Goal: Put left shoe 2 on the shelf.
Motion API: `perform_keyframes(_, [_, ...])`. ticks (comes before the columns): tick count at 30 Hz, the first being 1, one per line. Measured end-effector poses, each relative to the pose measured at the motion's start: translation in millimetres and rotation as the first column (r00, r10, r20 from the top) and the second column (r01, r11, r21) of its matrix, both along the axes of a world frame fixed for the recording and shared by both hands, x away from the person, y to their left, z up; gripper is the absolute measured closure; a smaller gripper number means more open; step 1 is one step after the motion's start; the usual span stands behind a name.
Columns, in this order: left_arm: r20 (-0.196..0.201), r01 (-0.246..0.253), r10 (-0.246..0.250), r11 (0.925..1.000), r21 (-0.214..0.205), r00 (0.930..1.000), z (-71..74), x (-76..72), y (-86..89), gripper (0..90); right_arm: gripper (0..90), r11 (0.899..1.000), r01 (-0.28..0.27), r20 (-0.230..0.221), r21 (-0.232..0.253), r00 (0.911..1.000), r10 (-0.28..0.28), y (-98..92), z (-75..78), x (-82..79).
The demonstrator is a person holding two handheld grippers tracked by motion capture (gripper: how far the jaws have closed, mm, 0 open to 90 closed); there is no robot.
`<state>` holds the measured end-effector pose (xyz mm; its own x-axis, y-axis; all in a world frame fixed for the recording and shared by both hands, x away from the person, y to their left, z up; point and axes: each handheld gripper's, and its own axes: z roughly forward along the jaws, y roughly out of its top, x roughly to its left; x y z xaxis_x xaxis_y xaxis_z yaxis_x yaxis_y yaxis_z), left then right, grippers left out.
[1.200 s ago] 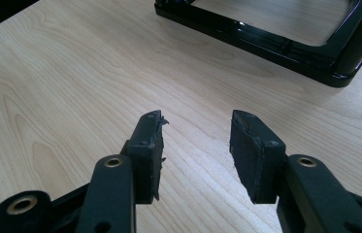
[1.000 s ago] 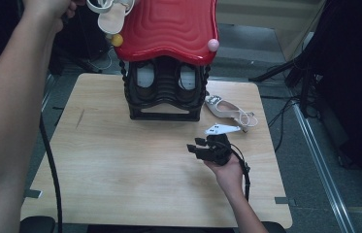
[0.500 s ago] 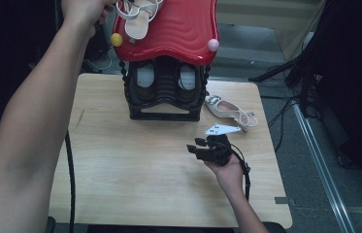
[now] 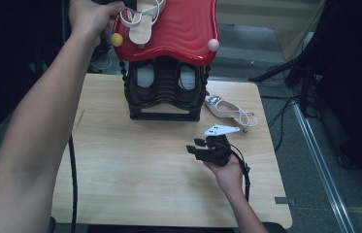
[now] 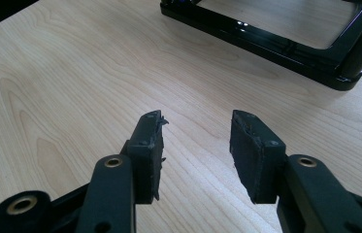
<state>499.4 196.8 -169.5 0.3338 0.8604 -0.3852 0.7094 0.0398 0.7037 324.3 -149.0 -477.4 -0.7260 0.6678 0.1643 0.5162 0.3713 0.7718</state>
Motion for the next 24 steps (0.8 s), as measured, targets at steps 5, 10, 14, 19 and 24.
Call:
perform_keyframes(5, [-0.004,0.018,-0.018,0.9965,0.082,0.9998,0.6,-5.5,-7.0,78.1,56.9,1.000,0.006,0.000,-0.002,1.0000,-0.006,-0.8,0.1,0.4])
perform_keyframes(10, [-0.007,0.029,-0.029,0.9966,0.077,0.9996,2.3,-7.2,-7.2,69.9,56.9,1.000,0.009,0.003,0.003,1.0000,-0.009,-1.6,1.2,-0.1])
perform_keyframes(14, [0.006,0.031,-0.032,0.9967,0.074,0.9995,7.2,-10.1,-5.6,63.2,56.9,1.000,0.011,0.002,0.006,0.9999,-0.011,-2.5,1.2,0.6])
perform_keyframes(19, [0.022,0.044,-0.046,0.9966,0.070,0.9987,14.0,-15.4,0.1,59.7,57.0,1.000,0.010,0.004,0.008,0.9999,-0.010,-3.3,1.6,0.7])
perform_keyframes(24, [0.037,0.055,-0.058,0.9960,0.070,0.9976,20.2,-21.5,7.9,57.3,57.0,1.000,0.016,0.002,0.013,0.9999,-0.016,-4.3,2.2,0.9])
